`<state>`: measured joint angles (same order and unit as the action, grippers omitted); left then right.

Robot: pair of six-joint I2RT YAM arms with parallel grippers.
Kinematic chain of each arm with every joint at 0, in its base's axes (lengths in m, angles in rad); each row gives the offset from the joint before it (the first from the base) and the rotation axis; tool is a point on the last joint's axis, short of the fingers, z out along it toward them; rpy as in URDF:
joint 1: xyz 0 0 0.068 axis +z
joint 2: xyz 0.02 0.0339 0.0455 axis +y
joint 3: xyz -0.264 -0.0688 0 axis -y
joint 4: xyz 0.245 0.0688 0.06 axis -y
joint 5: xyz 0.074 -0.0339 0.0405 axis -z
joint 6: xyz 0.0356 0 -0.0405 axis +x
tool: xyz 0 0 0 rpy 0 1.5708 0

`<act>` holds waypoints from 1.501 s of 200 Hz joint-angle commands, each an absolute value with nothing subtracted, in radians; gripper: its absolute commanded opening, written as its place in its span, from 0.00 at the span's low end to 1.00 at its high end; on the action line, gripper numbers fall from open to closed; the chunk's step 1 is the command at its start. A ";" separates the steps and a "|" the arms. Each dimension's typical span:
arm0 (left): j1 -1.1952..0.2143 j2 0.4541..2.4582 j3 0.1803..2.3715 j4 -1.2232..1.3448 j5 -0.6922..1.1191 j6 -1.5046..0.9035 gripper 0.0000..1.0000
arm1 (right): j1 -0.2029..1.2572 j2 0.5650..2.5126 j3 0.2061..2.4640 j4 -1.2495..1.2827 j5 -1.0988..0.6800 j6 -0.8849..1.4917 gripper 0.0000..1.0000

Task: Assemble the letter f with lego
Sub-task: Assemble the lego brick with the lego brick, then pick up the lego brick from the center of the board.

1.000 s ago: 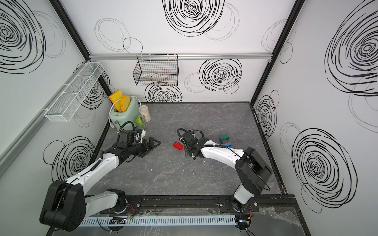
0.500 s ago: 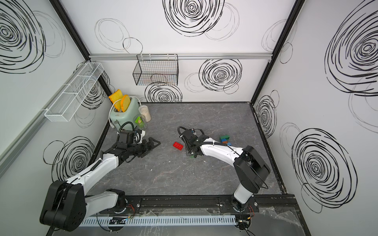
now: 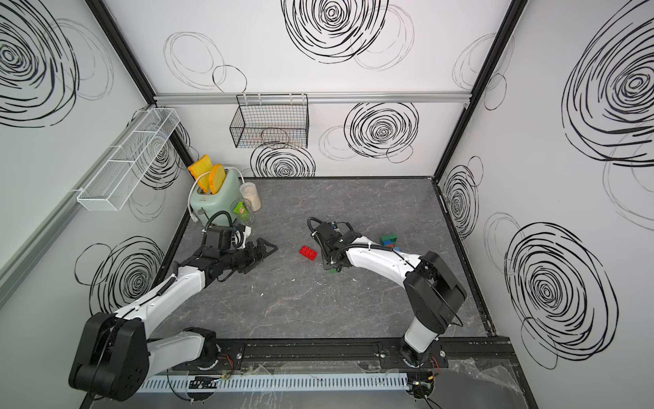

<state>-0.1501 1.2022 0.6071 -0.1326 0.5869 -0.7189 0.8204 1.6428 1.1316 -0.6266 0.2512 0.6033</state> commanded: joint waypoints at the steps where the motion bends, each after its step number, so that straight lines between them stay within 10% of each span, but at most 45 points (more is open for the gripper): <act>1: -0.141 1.194 0.599 -0.101 0.594 -0.704 0.96 | 0.817 1.649 1.172 -0.664 0.259 0.596 0.62; 101: -0.339 1.302 0.631 0.056 0.603 -0.835 0.98 | 0.761 1.568 1.272 -0.571 0.269 0.471 1.00; 300: -0.661 1.748 0.668 0.641 0.252 -1.471 0.98 | 0.523 1.316 1.014 -0.341 0.055 0.481 0.99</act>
<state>-0.6460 1.7020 0.6262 0.5388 0.3302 -1.3762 0.5304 1.3315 1.0142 -0.3294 0.0753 0.4709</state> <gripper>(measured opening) 0.981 0.989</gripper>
